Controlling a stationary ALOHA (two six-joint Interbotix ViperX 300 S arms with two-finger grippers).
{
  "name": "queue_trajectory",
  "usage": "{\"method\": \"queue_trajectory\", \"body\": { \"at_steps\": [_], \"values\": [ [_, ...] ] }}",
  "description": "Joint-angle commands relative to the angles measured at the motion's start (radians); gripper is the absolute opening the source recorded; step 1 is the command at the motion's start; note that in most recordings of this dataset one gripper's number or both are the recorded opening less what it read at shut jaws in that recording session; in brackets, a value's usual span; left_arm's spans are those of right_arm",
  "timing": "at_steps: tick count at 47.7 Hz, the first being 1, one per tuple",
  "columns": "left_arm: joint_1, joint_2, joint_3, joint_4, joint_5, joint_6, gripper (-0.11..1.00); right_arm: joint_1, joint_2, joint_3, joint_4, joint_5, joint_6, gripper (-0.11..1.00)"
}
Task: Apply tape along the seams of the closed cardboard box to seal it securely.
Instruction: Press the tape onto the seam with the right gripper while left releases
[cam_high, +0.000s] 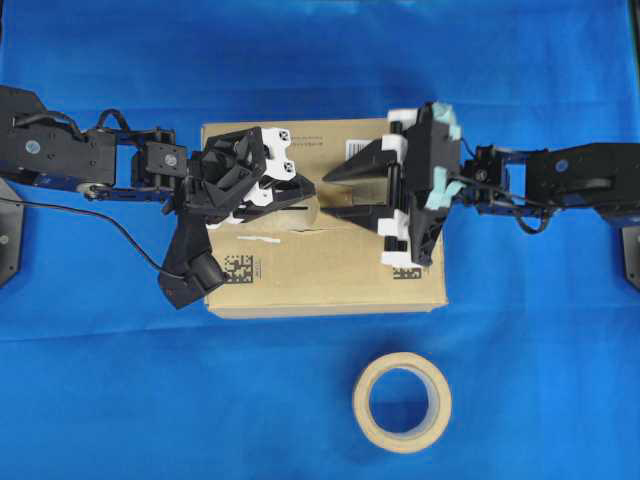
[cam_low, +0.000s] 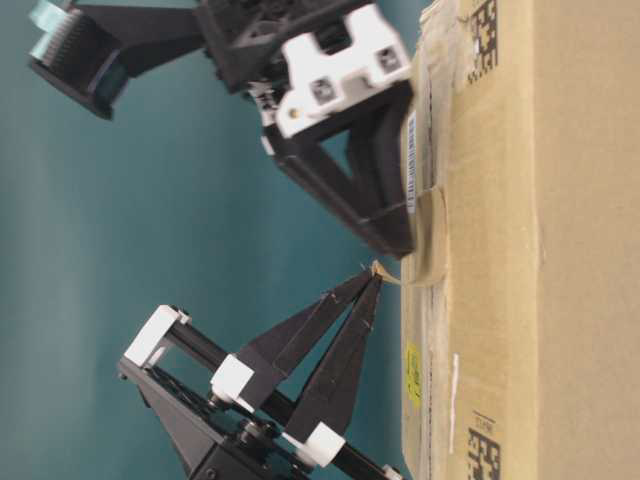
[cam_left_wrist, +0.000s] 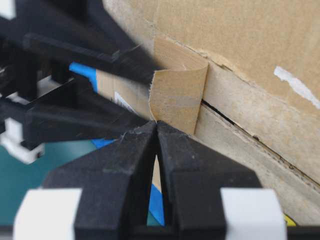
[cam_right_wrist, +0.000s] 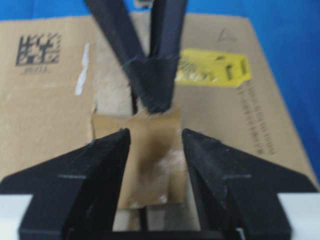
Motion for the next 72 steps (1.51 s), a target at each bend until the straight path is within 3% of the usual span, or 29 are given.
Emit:
{"method": "queue_trajectory", "body": {
  "at_steps": [1,32,41,45,54,56,60,72],
  "values": [
    [0.002,-0.023,-0.020,0.002,-0.005,-0.003,0.02,0.005,-0.003,-0.018,0.002,-0.003,0.002,0.49],
    [0.005,-0.020,-0.026,0.002,0.011,-0.003,0.02,0.002,0.040,-0.017,0.000,0.025,0.002,0.44],
    [0.005,-0.018,-0.032,0.002,0.055,0.043,0.03,0.002,0.040,-0.017,0.000,0.032,0.000,0.44],
    [0.005,-0.015,-0.038,0.002,0.067,0.064,0.13,0.002,0.040,-0.017,0.000,0.032,0.002,0.44],
    [0.005,-0.014,-0.048,0.002,0.069,0.095,0.61,0.002,0.040,-0.017,0.002,0.032,0.002,0.44],
    [0.005,-0.012,-0.049,0.002,0.071,0.095,0.67,0.002,0.040,-0.015,0.000,0.032,0.002,0.44],
    [0.005,-0.014,-0.063,0.002,0.094,0.097,0.65,0.002,0.040,-0.017,0.000,0.032,0.002,0.44],
    [0.005,-0.014,-0.137,0.006,0.318,0.095,0.62,0.002,0.040,-0.012,-0.002,0.034,0.000,0.44]
  ]
}}
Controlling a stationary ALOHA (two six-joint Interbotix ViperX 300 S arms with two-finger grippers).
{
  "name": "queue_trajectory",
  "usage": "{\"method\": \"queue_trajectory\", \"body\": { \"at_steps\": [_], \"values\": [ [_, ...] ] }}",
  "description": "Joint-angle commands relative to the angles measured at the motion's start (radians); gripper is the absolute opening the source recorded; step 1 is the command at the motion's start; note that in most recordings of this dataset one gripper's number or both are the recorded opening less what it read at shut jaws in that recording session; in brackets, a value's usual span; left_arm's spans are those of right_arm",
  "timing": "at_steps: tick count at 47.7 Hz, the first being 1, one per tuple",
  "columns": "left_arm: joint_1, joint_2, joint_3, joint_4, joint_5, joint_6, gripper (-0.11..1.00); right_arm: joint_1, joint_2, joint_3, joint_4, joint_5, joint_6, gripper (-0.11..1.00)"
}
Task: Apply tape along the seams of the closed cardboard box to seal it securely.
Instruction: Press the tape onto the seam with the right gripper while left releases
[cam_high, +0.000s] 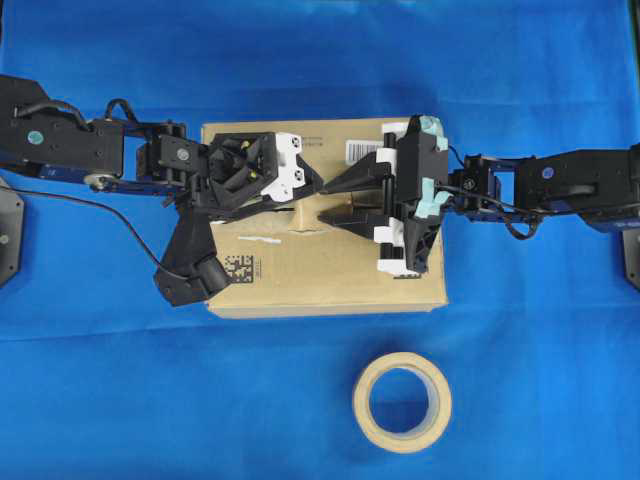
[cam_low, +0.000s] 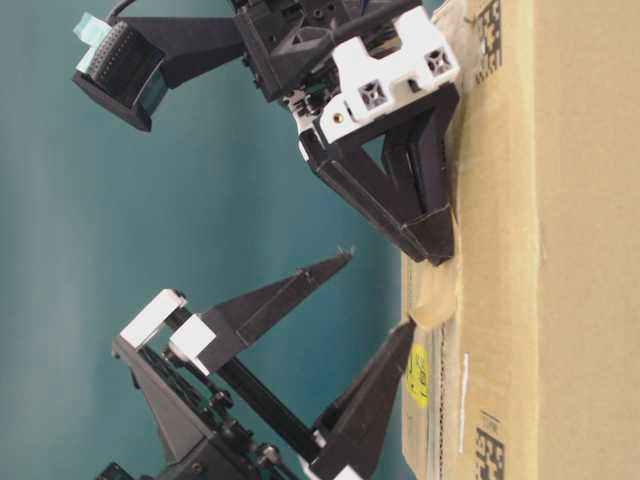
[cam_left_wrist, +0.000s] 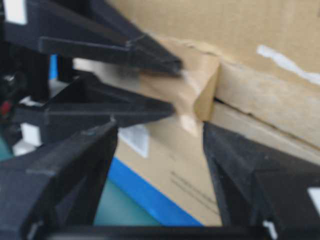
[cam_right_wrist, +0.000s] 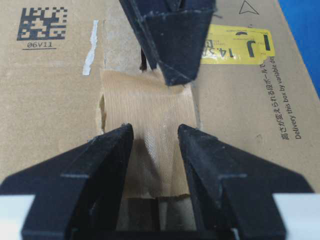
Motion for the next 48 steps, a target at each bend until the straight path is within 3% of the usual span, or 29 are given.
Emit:
{"method": "queue_trajectory", "body": {
  "at_steps": [1,12,31,40,48],
  "values": [
    [0.002,-0.012,-0.044,0.003,0.069,-0.002,0.62,-0.002,-0.008,-0.006,0.000,0.003,-0.003,0.44],
    [0.009,-0.012,-0.086,0.005,0.187,-0.002,0.62,-0.002,-0.006,-0.002,0.000,0.002,-0.003,0.44],
    [0.020,-0.017,-0.094,0.006,0.259,-0.003,0.62,-0.002,-0.008,0.005,0.002,0.002,-0.003,0.44],
    [0.023,-0.031,-0.083,0.005,0.267,-0.011,0.62,-0.002,-0.008,0.006,0.000,0.002,-0.003,0.44],
    [0.017,-0.060,-0.066,-0.015,0.199,-0.043,0.62,-0.002,-0.006,0.003,0.002,0.000,-0.003,0.44]
  ]
}}
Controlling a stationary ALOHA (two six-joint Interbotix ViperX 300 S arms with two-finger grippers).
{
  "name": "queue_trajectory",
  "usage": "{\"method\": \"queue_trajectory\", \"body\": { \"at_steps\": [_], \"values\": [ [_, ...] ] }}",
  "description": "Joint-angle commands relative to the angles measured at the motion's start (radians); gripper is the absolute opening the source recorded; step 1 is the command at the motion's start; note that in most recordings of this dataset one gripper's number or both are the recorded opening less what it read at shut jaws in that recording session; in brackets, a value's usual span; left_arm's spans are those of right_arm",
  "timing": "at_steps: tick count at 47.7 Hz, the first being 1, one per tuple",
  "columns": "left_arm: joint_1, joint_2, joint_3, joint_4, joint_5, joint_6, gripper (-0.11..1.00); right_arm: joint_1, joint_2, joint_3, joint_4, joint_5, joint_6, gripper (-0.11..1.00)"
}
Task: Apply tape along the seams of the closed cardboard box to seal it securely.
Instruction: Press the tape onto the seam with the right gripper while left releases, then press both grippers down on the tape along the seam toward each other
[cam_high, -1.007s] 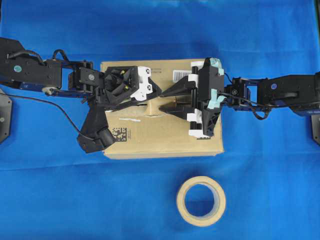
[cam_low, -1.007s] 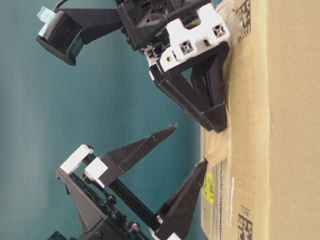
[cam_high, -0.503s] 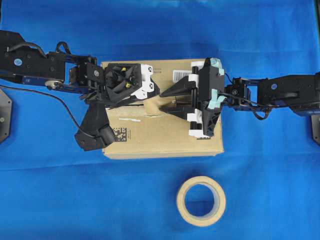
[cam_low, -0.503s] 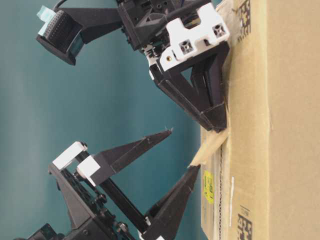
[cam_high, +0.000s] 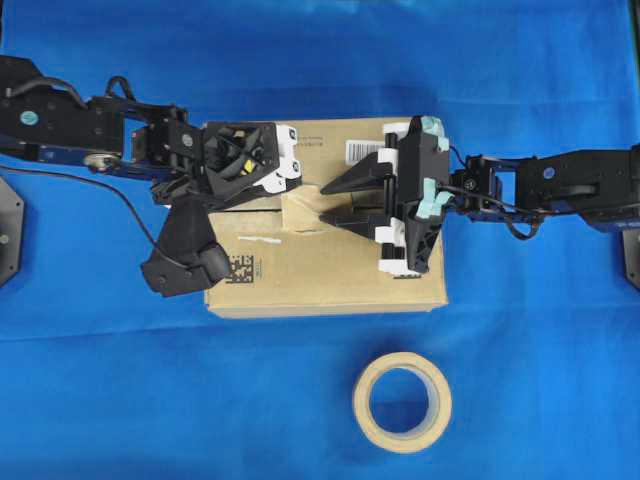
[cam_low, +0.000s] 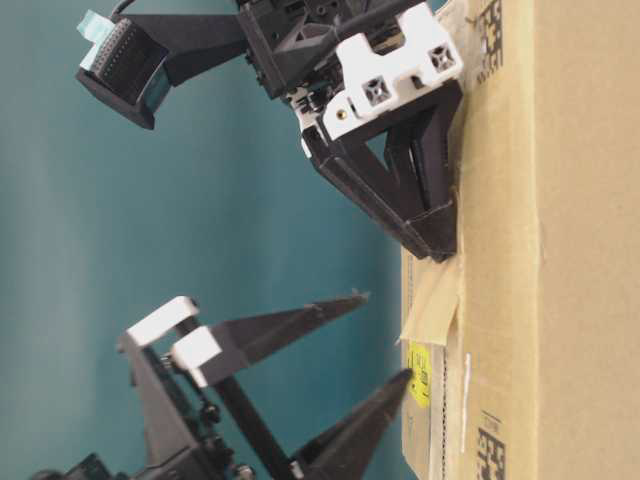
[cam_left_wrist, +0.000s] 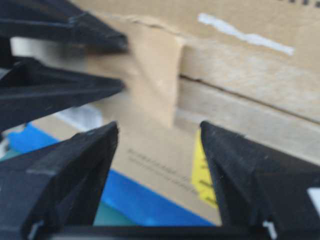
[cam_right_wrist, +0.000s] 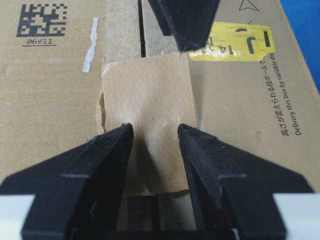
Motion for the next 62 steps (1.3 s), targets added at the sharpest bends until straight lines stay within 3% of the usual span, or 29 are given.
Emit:
{"method": "queue_trajectory", "body": {
  "at_steps": [1,7,14,17,26,34,45,62],
  "values": [
    [-0.005,-0.037,0.000,-0.017,-0.057,-0.020,0.62,-0.002,-0.006,-0.003,-0.002,0.002,-0.002,0.44],
    [-0.031,-0.061,0.034,-0.035,-0.225,-0.147,0.62,-0.002,-0.006,-0.005,-0.002,-0.002,-0.002,0.44],
    [-0.057,-0.078,0.060,-0.035,-0.353,-0.434,0.60,-0.002,-0.006,-0.006,0.000,0.003,0.000,0.44],
    [-0.066,-0.078,0.060,-0.032,-0.370,-0.594,0.57,-0.002,-0.008,-0.006,0.000,0.003,0.000,0.44],
    [-0.058,-0.069,0.058,-0.029,-0.379,-0.960,0.40,-0.002,-0.006,-0.009,0.000,0.000,0.000,0.44],
    [-0.037,-0.066,0.080,-0.028,-0.397,-1.200,0.32,-0.002,-0.008,-0.009,0.002,-0.002,0.002,0.44],
    [-0.021,-0.025,0.150,-0.028,-0.500,-1.365,0.29,-0.002,-0.008,-0.009,0.002,-0.002,0.002,0.44],
    [-0.052,0.054,0.199,-0.028,-0.652,-1.411,0.24,-0.003,-0.008,-0.009,0.003,-0.003,0.002,0.44]
  ]
}}
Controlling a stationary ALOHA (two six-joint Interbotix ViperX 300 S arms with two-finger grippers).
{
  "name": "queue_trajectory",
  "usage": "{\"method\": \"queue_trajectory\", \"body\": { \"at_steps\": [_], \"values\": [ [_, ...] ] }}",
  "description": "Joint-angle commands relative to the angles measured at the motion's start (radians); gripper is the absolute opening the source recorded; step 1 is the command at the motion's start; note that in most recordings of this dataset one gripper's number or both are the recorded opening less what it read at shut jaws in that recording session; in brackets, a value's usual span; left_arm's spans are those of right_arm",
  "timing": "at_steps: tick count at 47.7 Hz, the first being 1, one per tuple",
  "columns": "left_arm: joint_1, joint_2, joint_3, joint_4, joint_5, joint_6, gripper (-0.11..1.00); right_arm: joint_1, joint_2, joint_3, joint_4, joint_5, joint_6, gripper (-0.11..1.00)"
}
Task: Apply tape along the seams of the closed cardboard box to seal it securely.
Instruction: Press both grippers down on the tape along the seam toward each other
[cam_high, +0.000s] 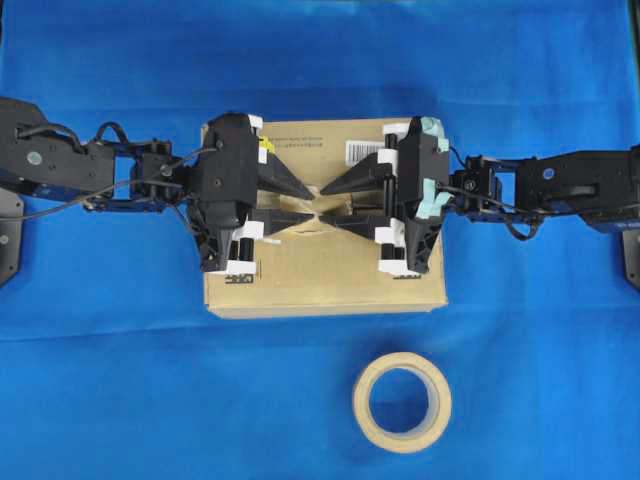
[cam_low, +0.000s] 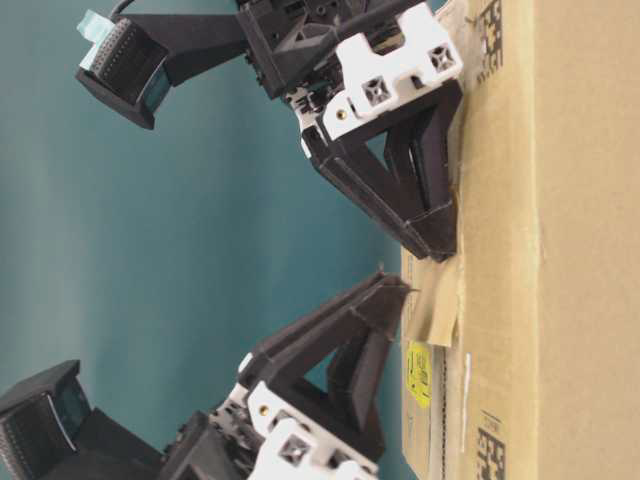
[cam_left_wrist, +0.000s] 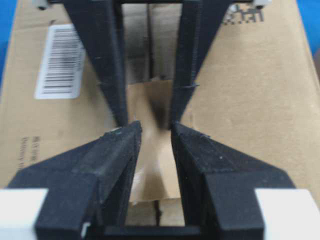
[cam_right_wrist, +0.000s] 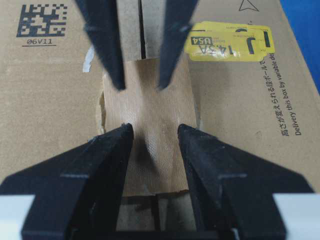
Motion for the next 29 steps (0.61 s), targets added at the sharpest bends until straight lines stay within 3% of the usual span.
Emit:
{"method": "queue_trajectory", "body": {
  "at_steps": [1,19,29],
  "values": [
    [-0.003,0.011,0.000,0.002,-0.025,-0.002,0.24,-0.003,-0.009,-0.008,0.005,-0.002,0.002,0.44],
    [0.012,0.057,0.038,0.002,-0.095,0.000,0.09,-0.005,-0.008,-0.008,0.005,-0.003,0.002,0.42],
    [0.021,0.052,0.049,0.002,-0.146,0.003,0.04,-0.005,-0.008,-0.009,0.005,-0.025,0.000,0.23]
  ]
}}
